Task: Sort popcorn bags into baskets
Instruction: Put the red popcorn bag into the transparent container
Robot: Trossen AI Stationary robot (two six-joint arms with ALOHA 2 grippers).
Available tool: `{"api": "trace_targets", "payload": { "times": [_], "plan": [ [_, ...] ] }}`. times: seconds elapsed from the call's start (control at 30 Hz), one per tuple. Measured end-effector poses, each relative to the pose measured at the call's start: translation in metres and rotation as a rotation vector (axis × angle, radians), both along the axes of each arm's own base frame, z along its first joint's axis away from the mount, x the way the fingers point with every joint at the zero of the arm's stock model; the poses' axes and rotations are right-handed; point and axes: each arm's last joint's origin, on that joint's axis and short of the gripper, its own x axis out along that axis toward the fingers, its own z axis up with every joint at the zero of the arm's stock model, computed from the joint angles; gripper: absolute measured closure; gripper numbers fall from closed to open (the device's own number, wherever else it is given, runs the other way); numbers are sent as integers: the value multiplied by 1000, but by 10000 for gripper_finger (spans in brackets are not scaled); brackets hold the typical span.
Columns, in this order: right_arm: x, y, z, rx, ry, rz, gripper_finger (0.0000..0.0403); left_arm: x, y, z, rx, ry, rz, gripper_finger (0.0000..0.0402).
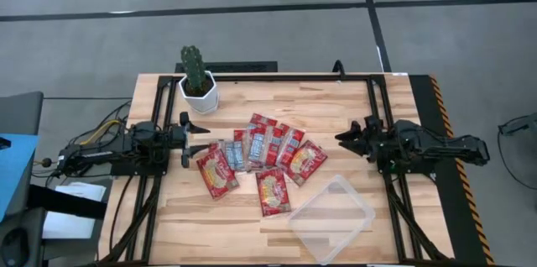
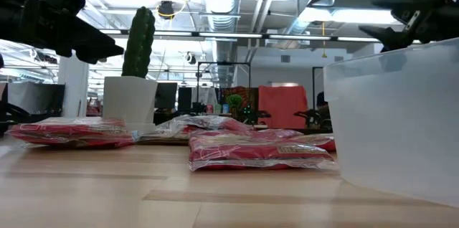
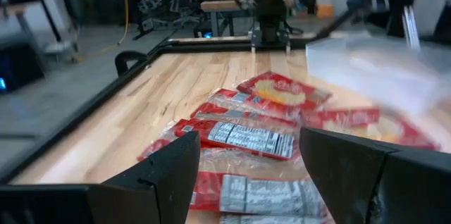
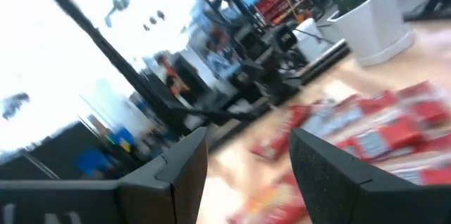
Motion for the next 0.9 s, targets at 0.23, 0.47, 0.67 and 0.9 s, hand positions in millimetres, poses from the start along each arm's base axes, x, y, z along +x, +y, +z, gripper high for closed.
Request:
{"api": "trace_targets", "payload": {
  "times": [0.23,0.47,0.67,0.9],
  "plan": [
    [0,0,2,200,-17,35,181,0,1,0,-89,-18,35,166],
    [-1,-4,2,286,-34,-72,181,0,2,0,-125,-32,71,166],
    [-2,-9,4,503,-89,-150,181,0,2,1,-554,-121,57,166],
    [-8,-14,31,422,-212,-243,181,-1,5,5,-718,-241,168,166]
  ]
}}
